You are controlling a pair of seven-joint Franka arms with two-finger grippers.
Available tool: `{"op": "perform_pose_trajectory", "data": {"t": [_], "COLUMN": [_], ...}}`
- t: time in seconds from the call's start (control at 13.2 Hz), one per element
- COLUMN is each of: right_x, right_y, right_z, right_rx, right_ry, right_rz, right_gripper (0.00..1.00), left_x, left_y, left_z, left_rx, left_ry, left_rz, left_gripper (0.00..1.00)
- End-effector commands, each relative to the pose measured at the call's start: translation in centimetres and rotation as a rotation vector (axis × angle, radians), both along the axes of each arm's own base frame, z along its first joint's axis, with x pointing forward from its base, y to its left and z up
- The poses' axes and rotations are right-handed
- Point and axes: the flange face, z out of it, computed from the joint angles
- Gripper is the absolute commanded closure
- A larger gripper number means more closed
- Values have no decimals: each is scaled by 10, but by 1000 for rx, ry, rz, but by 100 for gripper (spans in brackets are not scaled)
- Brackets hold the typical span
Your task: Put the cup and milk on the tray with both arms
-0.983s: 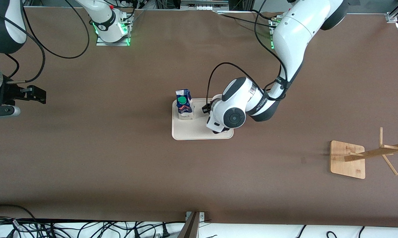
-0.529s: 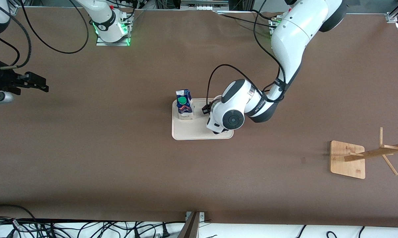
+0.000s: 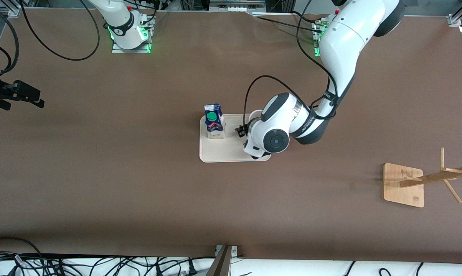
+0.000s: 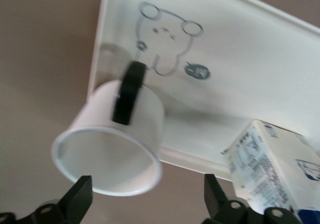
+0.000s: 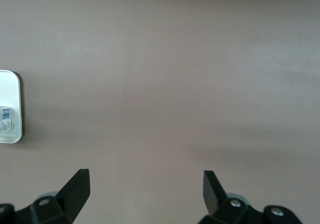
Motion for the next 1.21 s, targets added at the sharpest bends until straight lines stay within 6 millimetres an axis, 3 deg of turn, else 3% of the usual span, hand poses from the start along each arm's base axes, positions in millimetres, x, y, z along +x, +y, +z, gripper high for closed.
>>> {"op": "perform_pose_trajectory", "data": {"t": [0.0, 0.15, 0.45, 0.68, 1.06, 1.13], "right_x": [0, 2, 2, 4, 6, 6], "right_y": [-7, -15, -3, 0, 5, 4], "right_z": [6, 5, 9, 9, 7, 7], "right_rx": [-13, -67, -137, -100, -66, -63], "right_ry": [4, -9, -5, -6, -7, -7], "right_rz": [-12, -42, -2, 2, 3, 1], "right_gripper": [0, 0, 0, 0, 0, 0], "left_x": [5, 15, 27, 43, 38, 35], "left_y": [23, 47, 107, 179, 263, 272], "left_z": [81, 121, 180, 217, 291, 302], "left_rx": [98, 94, 48, -24, -47, -55], "left_ry": [-120, -193, -229, -249, -310, -325], "left_rz": [-68, -141, -355, -458, -537, -547], "left_gripper": [0, 0, 0, 0, 0, 0]}}
